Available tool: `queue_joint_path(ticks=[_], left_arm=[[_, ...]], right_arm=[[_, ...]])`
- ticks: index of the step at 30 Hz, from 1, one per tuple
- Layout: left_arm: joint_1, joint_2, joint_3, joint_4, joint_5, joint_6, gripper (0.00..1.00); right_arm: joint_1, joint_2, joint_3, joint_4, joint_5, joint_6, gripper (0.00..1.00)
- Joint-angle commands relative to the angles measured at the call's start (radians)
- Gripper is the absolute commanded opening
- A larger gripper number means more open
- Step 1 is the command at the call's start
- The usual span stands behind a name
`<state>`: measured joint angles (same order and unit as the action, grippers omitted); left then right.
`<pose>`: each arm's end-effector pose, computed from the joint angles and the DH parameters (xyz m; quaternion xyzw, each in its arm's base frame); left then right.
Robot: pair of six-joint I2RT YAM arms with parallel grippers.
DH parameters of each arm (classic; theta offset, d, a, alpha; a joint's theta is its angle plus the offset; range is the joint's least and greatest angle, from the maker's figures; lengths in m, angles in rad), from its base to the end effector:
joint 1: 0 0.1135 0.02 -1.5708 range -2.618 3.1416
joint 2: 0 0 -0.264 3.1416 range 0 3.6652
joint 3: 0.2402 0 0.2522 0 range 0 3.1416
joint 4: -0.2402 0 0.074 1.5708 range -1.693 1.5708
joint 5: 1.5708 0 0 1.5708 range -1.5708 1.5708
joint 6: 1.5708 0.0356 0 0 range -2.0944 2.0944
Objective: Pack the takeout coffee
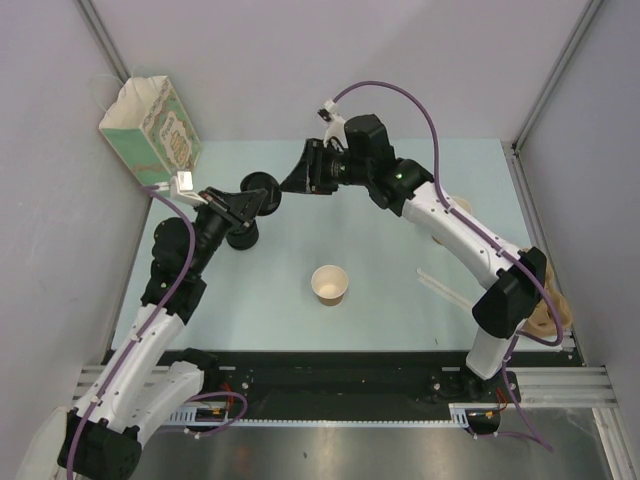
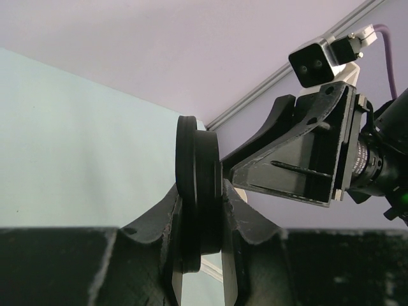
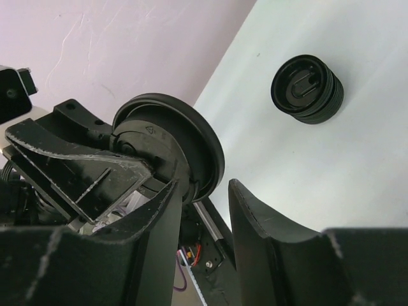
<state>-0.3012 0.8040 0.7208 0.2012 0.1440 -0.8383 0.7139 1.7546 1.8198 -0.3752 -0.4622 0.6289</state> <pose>0.1841 -0.0626 0.3559 -0.1239 0.6530 -0.4424 0.6021 0.2992 0.2802 0.4166 -0.1683 0.7799 0.5018 0.3342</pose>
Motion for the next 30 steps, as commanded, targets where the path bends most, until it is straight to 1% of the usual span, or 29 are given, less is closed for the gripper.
queue_joint_path(ticks=[1,8,19,21,25,30], left_arm=[[0.008,-0.017,-0.007,0.047,0.025,-0.016,0.02],[0.007,-0.025,-0.023,0.049,0.023,-0.036,0.02],[0.007,-0.023,-0.029,0.069,0.025,-0.047,0.02],[0.005,-0.023,-0.032,0.075,0.031,-0.051,0.02],[-0.004,-0.026,-0.037,0.067,0.032,-0.050,0.02],[-0.010,-0.028,-0.046,0.070,0.037,-0.051,0.02]], right_arm=[[0.002,-0.007,0.015,0.028,0.005,0.020,0.40],[0.012,-0.006,-0.011,0.051,-0.030,0.040,0.36],[0.013,-0.014,-0.050,0.070,-0.053,0.071,0.35],[0.012,-0.010,-0.047,0.076,-0.058,0.074,0.34],[0.012,-0.006,-0.045,0.082,-0.066,0.081,0.28],[0.013,-0.003,-0.051,0.094,-0.082,0.092,0.24]])
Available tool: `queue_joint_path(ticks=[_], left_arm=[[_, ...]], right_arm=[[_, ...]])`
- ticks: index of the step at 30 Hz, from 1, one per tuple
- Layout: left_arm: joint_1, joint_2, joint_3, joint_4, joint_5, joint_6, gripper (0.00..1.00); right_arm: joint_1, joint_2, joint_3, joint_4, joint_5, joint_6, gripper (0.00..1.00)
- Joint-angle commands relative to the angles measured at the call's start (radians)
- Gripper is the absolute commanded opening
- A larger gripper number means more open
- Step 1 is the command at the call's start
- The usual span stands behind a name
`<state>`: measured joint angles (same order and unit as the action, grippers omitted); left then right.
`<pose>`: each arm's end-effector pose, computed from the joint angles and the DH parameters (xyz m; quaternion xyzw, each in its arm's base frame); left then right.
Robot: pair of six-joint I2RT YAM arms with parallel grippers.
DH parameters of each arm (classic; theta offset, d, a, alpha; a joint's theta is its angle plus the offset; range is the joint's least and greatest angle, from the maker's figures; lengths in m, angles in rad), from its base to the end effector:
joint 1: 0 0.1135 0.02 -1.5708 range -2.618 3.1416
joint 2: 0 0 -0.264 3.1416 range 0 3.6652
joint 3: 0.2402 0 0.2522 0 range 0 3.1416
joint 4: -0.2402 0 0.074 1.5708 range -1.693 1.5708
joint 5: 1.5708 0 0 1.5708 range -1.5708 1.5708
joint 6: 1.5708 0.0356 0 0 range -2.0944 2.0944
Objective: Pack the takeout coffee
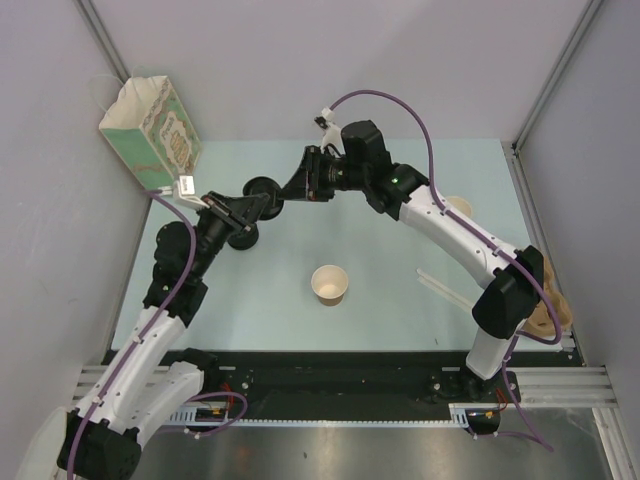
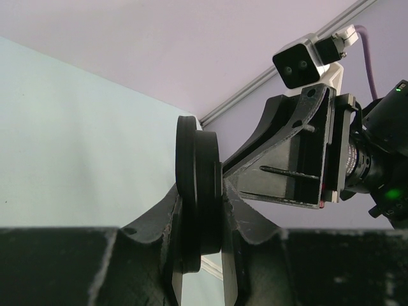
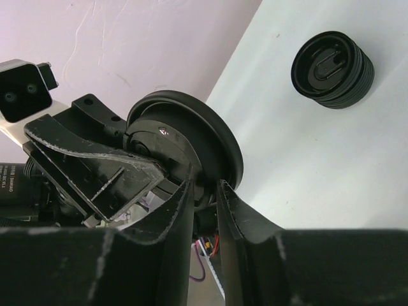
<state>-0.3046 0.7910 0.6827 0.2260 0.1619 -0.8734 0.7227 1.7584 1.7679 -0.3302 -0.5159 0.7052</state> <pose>0.1822 -0.0633 0.3472 -0.1278 0.6525 -0.4585 0.5896 0.2983 0.2865 0.4021 -0.1561 0.7828 0.5268 0.2921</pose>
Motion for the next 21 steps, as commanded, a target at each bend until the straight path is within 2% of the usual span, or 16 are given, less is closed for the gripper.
queue_joint_path(ticks=[1,3,5,8,9,10,13,15,18,20,21], left_arm=[[-0.008,-0.015,-0.009,0.045,0.018,-0.018,0.02],[-0.010,-0.015,-0.009,0.045,0.018,-0.015,0.02],[-0.010,-0.016,-0.009,0.045,0.019,-0.013,0.02],[-0.010,-0.018,-0.009,0.044,0.019,-0.010,0.03],[-0.010,-0.019,-0.009,0.042,0.018,-0.010,0.03],[-0.010,-0.018,-0.009,0.042,0.018,-0.009,0.04],[-0.010,-0.019,-0.009,0.035,0.019,-0.006,0.07],[-0.010,-0.021,-0.009,0.030,0.022,-0.003,0.14],[-0.010,-0.033,-0.009,0.004,0.022,0.010,0.48],[-0.010,-0.039,-0.009,-0.036,0.005,0.019,0.58],[-0.010,-0.042,-0.006,-0.053,-0.001,0.030,0.67]], right_arm=[[0.004,-0.007,0.001,0.051,-0.030,0.016,0.23],[0.003,-0.008,-0.001,0.057,-0.036,0.017,0.20],[0.003,-0.010,-0.004,0.057,-0.039,0.020,0.11],[-0.002,-0.013,-0.018,0.063,-0.050,0.023,0.10],[-0.002,-0.017,-0.021,0.062,-0.052,0.025,0.07],[-0.003,-0.022,-0.027,0.060,-0.050,0.023,0.00],[-0.012,-0.025,-0.036,0.054,-0.047,0.019,0.00],[-0.025,-0.036,-0.042,0.051,-0.047,0.016,0.00],[-0.048,-0.053,-0.061,0.046,-0.055,0.010,0.00],[-0.066,-0.072,-0.082,0.039,-0.055,0.005,0.00],[-0.075,-0.082,-0.090,0.030,-0.055,0.001,0.00]])
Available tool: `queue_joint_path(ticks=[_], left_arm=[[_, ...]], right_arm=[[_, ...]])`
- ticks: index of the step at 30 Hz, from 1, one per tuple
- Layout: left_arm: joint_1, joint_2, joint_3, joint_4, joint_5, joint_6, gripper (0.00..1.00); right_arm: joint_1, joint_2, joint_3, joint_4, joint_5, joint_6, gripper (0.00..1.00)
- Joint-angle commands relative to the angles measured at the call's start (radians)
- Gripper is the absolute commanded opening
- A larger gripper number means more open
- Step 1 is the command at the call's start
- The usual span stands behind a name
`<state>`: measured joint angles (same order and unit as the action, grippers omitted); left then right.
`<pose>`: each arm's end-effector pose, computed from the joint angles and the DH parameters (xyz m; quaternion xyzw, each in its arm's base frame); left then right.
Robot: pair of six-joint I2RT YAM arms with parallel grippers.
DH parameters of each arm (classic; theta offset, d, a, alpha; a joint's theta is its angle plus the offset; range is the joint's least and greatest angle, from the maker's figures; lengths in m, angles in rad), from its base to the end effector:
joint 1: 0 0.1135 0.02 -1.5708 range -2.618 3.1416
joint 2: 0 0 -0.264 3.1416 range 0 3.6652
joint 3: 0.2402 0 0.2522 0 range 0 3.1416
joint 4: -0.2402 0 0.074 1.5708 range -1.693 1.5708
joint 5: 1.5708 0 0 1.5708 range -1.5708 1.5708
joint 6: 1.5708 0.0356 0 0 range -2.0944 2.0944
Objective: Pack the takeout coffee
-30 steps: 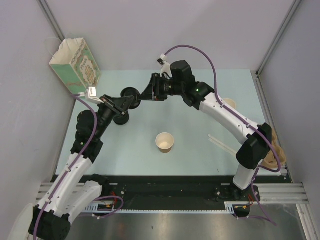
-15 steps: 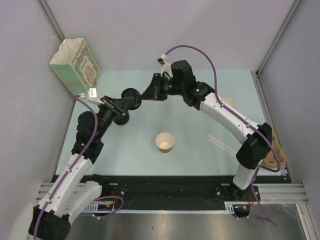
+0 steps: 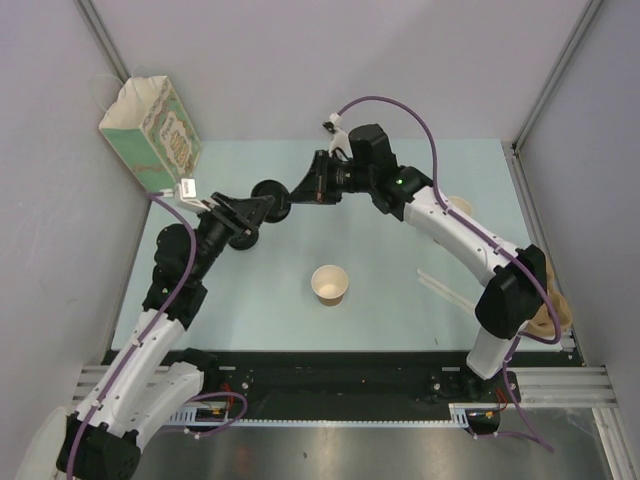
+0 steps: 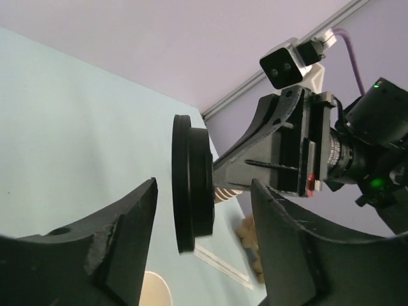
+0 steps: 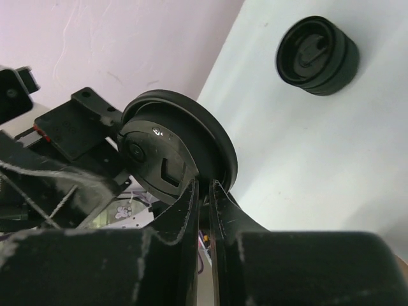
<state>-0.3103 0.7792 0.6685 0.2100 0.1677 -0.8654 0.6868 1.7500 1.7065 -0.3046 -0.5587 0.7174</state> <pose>0.1799 -0.0639 0.3424 -0.1235 0.6602 -0.4565 0.5835 0.3069 0.2760 0.3870 -0.1462 0.7895 0.5287 0.2754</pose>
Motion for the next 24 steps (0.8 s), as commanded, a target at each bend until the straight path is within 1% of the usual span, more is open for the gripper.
queue_joint_path(ticks=[1,2,4,5,6,7,8,9,11,12,13,15,17,19,24], left_arm=[[-0.003,-0.040,0.008,-0.052,-0.014,0.028,0.73],[-0.001,-0.044,0.008,-0.078,-0.019,0.034,0.77],[0.005,-0.063,0.008,-0.121,-0.025,0.061,0.93],[0.008,-0.079,0.009,-0.141,-0.030,0.074,0.97],[0.017,-0.090,0.014,-0.177,-0.027,0.089,1.00],[0.023,-0.101,0.017,-0.201,-0.023,0.132,1.00],[0.027,-0.121,0.023,-0.231,-0.013,0.155,0.99],[0.033,-0.129,0.032,-0.279,0.001,0.178,1.00],[0.039,-0.142,0.040,-0.320,0.039,0.253,0.99],[0.040,-0.153,0.046,-0.349,0.064,0.296,0.99],[0.039,-0.156,0.048,-0.395,0.070,0.311,1.00],[0.042,-0.166,0.048,-0.437,0.079,0.345,1.00],[0.051,-0.164,0.048,-0.480,0.095,0.355,1.00],[0.059,-0.164,0.040,-0.485,0.139,0.347,1.00],[0.073,-0.169,0.023,-0.459,0.203,0.315,1.00]], right_arm=[[-0.046,-0.081,-0.034,-0.002,-0.010,-0.016,0.00],[-0.056,-0.101,-0.044,-0.008,-0.012,-0.019,0.00],[-0.096,-0.138,-0.085,-0.051,-0.017,-0.055,0.00],[-0.105,-0.148,-0.093,-0.071,-0.018,-0.074,0.00],[-0.115,-0.173,-0.099,-0.126,-0.020,-0.097,0.00],[-0.130,-0.185,-0.103,-0.161,-0.020,-0.164,0.00],[-0.136,-0.194,-0.104,-0.194,-0.018,-0.197,0.00],[-0.142,-0.214,-0.102,-0.261,-0.015,-0.238,0.00],[-0.147,-0.219,-0.091,-0.342,-0.017,-0.346,0.00],[-0.147,-0.221,-0.082,-0.435,-0.014,-0.380,0.00],[-0.138,-0.215,-0.065,-0.476,0.008,-0.448,0.00],[-0.130,-0.204,-0.039,-0.597,0.057,-0.515,0.00],[-0.116,-0.185,-0.003,-0.651,0.088,-0.585,0.00],[-0.102,-0.166,0.021,-0.715,0.128,-0.614,0.00],[0.016,-0.090,0.080,-0.803,0.171,-0.714,0.00]])
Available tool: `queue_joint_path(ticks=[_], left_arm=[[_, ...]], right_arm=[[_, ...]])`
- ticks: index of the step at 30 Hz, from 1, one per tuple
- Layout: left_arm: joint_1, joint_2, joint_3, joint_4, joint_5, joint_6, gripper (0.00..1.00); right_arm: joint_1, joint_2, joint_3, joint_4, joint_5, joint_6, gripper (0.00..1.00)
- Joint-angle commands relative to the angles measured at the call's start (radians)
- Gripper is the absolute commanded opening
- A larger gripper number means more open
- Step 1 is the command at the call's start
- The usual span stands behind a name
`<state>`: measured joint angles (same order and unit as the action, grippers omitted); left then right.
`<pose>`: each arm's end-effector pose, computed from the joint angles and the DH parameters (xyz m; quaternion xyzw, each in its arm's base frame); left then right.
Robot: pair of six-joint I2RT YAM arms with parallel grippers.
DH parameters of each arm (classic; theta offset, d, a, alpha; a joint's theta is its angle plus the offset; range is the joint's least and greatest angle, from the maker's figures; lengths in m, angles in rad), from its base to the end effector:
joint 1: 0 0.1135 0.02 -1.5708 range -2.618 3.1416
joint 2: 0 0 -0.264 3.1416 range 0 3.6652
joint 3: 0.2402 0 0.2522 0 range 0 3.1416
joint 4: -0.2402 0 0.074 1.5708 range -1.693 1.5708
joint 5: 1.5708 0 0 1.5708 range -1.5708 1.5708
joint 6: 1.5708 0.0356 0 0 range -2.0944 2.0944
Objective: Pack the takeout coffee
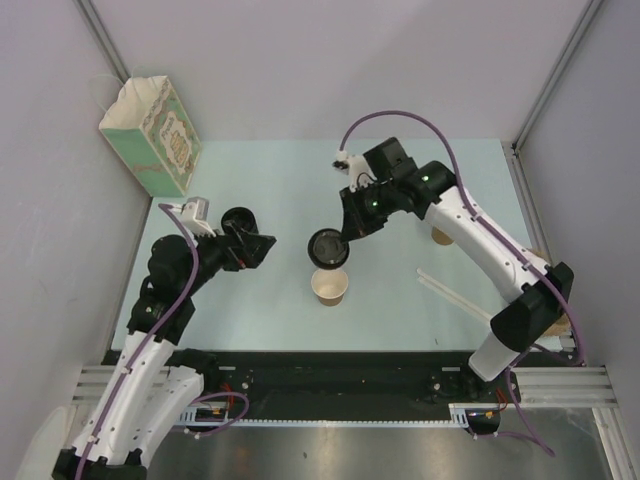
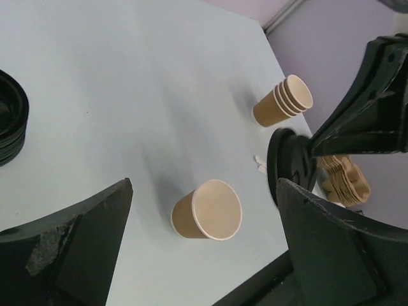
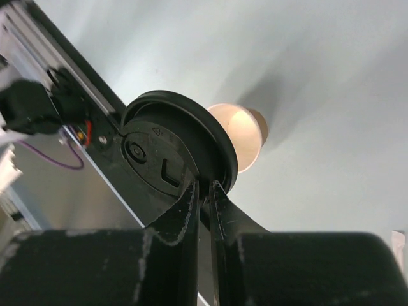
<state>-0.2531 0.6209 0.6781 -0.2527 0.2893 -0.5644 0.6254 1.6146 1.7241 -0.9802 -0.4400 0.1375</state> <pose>0.1451 -0.0480 0.3200 -0.0281 0.7696 -0.3519 0.5321 0.2643 0.2095 0.3824 -0.2940 0.8715 0.3148 0.2343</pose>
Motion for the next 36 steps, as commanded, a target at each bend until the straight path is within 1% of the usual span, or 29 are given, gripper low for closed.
queue_joint_path(ticks=[1,4,5,8,10,13,19,25,26,31,33,36], left_arm=[[0.018,-0.001,0.012,0.003,0.100,0.009,0.99],[0.038,0.013,0.002,-0.016,0.142,-0.017,0.99],[0.057,0.017,-0.005,-0.016,0.180,-0.026,1.00],[0.095,0.010,-0.032,0.000,0.246,-0.055,1.00],[0.106,0.004,-0.043,0.001,0.257,-0.063,0.99],[0.110,-0.001,-0.055,0.013,0.275,-0.068,0.99],[0.112,0.010,-0.074,0.053,0.301,-0.088,1.00],[0.112,0.025,-0.078,0.085,0.347,-0.091,0.99],[0.112,0.023,-0.083,0.095,0.355,-0.094,0.99],[0.117,0.020,-0.084,0.095,0.396,-0.085,0.99],[0.117,0.025,-0.091,0.118,0.412,-0.091,1.00],[0.118,0.034,-0.088,0.144,0.432,-0.103,0.99]], right_arm=[[0.086,0.062,0.072,-0.136,0.044,-0.134,0.00],[0.111,0.128,0.123,-0.178,0.037,-0.203,0.00],[0.115,0.142,0.130,-0.186,0.038,-0.219,0.00],[0.112,0.175,0.109,-0.173,0.034,-0.245,0.00],[0.109,0.180,0.080,-0.167,0.037,-0.260,0.00],[0.105,0.200,0.081,-0.178,0.038,-0.301,0.00],[0.086,0.272,0.147,-0.255,0.008,-0.395,0.00],[0.063,0.320,0.198,-0.282,-0.057,-0.472,0.00],[0.060,0.336,0.222,-0.299,-0.054,-0.510,0.00],[0.056,0.344,0.252,-0.333,-0.062,-0.576,0.00],[0.069,0.353,0.276,-0.348,-0.042,-0.619,0.00],[0.076,0.373,0.310,-0.405,-0.062,-0.665,0.00]])
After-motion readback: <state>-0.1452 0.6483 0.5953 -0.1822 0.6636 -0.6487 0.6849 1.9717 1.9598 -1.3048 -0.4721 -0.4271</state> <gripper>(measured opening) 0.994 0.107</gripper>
